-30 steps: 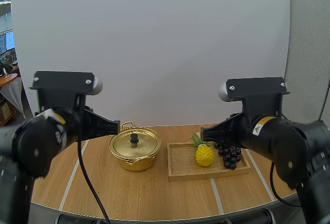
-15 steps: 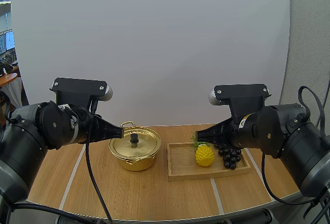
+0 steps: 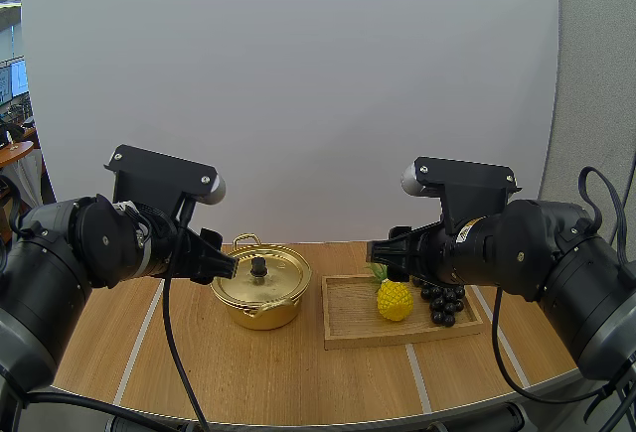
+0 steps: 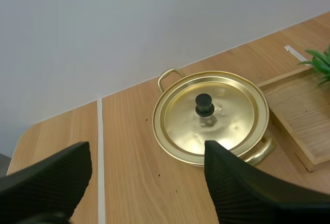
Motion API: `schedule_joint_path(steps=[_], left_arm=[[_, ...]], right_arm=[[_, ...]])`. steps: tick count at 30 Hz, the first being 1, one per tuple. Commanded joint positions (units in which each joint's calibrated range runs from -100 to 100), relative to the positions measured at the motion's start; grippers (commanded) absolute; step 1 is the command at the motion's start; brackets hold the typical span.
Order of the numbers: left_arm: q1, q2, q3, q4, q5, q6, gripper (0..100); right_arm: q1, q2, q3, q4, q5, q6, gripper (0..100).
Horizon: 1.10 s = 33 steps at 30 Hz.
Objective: Open the pot, put the pineapple inside, and close it
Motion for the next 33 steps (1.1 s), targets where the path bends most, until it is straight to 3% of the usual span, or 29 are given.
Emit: schedule_joint_path(steps=[1, 3, 7, 23, 26, 33], left_arm=[[-0.13, 1.72, -0.2, -9.32, 0.06, 14.98, 100], [-0.13, 3.94, -0.54, -15.27, 0.24, 20.1, 100], [-0.13, 10.77, -4.98, -19.42, 4.26, 23.14, 100], [-0.13, 41.22, -24.06, -20.02, 12.32, 27.93, 100], [-0.91, 45.8, -26.2, -19.91, 12.92, 27.93, 100], [-4.2, 51.8, -28.29, -19.69, 10.86, 27.93, 100]], right_arm=[[-0.2, -0.1, -0.35, 3.42, -1.14, 0.37, 100], [-0.2, -0.1, -0.35, 3.42, -1.14, 0.37, 100], [-0.2, -0.1, -0.35, 3.41, 0.24, 0.37, 100], [-0.2, -0.1, -0.35, -0.65, 5.76, -0.83, 100], [-0.2, -0.1, -0.35, -2.59, 9.03, -0.83, 100], [-0.2, -0.1, -0.35, -6.51, 15.52, -0.4, 100]])
